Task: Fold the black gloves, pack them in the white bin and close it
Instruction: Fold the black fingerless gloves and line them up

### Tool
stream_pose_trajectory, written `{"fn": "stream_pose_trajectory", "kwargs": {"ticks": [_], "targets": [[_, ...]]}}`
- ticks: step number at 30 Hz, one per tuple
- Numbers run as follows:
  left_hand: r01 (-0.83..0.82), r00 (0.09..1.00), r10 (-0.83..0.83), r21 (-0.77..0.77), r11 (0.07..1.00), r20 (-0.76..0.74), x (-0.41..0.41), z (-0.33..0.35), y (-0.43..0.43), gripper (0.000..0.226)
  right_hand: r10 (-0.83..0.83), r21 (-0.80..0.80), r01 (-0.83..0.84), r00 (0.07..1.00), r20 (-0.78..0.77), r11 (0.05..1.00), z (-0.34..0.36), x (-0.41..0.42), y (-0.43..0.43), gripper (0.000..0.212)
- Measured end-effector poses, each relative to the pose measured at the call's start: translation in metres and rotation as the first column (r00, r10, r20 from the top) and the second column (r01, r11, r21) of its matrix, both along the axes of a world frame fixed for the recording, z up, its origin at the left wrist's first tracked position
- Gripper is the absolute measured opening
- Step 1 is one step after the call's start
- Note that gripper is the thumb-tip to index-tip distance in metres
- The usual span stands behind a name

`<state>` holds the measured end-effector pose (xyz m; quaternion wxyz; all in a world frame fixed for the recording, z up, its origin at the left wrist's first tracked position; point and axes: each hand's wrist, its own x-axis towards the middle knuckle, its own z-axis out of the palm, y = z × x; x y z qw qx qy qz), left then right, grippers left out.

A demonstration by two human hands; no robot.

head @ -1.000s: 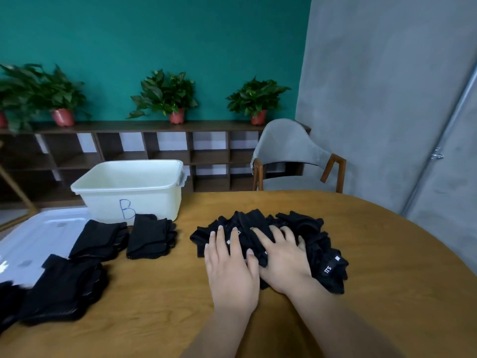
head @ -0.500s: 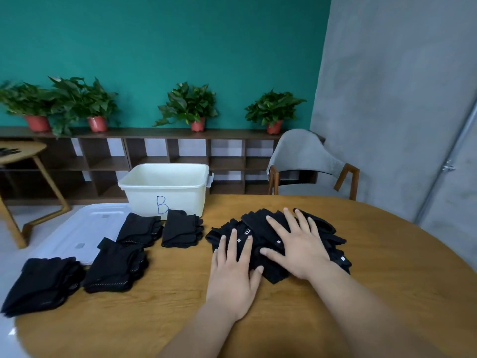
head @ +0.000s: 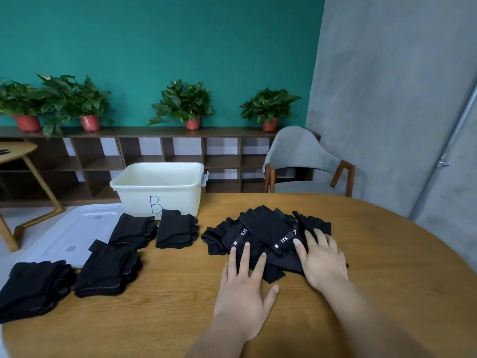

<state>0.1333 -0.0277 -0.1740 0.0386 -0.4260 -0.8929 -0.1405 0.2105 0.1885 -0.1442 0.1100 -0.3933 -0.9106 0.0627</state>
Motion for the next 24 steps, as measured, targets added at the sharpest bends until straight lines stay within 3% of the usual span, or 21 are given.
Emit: {"fn": "stream_pose_trajectory", "kwargs": {"ticks": [2, 8, 18, 24], "targets": [[0.0, 1.0, 0.0, -0.01, 1.0, 0.002, -0.001, 0.001, 0.003, 0.078, -0.009, 0.118, 0.014, 0.999, -0.048, 0.993, -0.012, 0.0, -0.003, 0.077], [-0.01, 1.0, 0.009, -0.007, 1.0, -0.029, 0.001, 0.003, 0.0, 0.079, 0.012, 0.21, 0.012, 0.994, -0.11, 0.978, -0.021, -0.008, 0.007, 0.079], [-0.022, 0.998, 0.024, 0.026, 0.999, -0.059, 0.003, 0.003, -0.002, 0.078, 0.132, 0.384, 0.081, 0.859, -0.495, 0.92, -0.009, 0.017, -0.017, 0.062], [-0.037, 0.996, 0.043, 0.074, 0.997, -0.083, 0.004, 0.006, -0.005, 0.078, 0.353, 0.527, -0.102, 0.846, -0.4, 0.844, -0.009, 0.033, -0.05, 0.064]]}}
